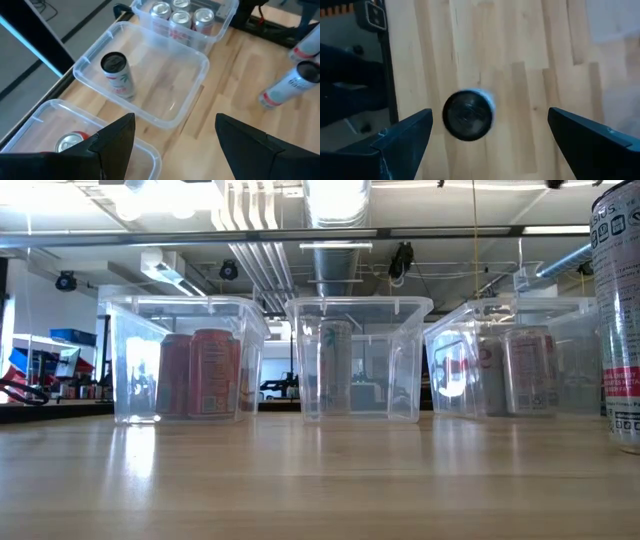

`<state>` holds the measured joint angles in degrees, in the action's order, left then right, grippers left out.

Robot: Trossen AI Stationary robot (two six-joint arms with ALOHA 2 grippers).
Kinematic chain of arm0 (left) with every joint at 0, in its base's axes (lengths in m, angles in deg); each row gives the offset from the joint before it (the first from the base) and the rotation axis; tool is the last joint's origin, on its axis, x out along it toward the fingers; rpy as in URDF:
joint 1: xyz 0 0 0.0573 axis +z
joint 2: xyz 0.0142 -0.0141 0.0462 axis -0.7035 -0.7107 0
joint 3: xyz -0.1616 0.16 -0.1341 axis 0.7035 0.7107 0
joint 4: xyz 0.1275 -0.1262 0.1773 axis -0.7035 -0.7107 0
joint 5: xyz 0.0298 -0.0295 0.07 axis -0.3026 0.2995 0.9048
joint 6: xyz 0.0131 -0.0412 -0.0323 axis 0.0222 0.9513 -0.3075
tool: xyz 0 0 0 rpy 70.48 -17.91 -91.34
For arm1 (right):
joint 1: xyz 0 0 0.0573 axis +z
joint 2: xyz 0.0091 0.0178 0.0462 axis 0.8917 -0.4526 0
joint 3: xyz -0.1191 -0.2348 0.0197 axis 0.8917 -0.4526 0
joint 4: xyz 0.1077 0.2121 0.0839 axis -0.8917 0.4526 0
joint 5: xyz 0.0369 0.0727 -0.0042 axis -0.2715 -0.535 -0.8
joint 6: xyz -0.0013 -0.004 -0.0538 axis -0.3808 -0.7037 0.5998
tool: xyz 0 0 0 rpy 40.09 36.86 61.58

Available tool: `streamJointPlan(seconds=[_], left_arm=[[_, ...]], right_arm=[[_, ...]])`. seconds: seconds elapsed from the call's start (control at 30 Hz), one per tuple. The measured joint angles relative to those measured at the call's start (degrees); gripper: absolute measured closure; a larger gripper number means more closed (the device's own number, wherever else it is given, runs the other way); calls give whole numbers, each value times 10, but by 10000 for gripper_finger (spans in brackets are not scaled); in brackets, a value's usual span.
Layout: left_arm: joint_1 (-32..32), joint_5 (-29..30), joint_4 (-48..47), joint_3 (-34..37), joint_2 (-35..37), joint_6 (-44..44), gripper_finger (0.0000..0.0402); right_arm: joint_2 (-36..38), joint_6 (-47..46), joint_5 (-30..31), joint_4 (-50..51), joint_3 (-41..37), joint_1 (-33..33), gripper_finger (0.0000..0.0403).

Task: Sort soda cans
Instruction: Put the top left white-pink soda can into the middle transparent bin

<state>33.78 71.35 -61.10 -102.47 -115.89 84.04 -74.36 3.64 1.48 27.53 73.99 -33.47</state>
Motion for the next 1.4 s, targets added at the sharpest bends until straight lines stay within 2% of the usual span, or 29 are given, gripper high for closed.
streamJointPlan(seconds=[0.2, 0.43, 0.63, 0.9, 1.3, 1.4], left_arm=[[-3, 5, 9, 38, 0, -8, 141], [-5, 5, 58, 92, 0, -13, 141], [-6, 5, 117, 117, -1, -41, 141], [-6, 29, 126, 116, -1, -41, 141], [-6, 30, 150, 110, -1, -41, 141], [-7, 30, 150, 111, -1, -41, 141]], right_arm=[[-29, -72, 21, -1, 21, 20, 12], [-28, -132, 38, 0, 28, 55, 12], [-39, -107, 30, 0, 28, 82, 12], [-79, -91, 33, 17, 27, 84, 12], [-126, -50, 28, 33, 24, 75, 12], [-131, -50, 11, 26, 10, 66, 13]])
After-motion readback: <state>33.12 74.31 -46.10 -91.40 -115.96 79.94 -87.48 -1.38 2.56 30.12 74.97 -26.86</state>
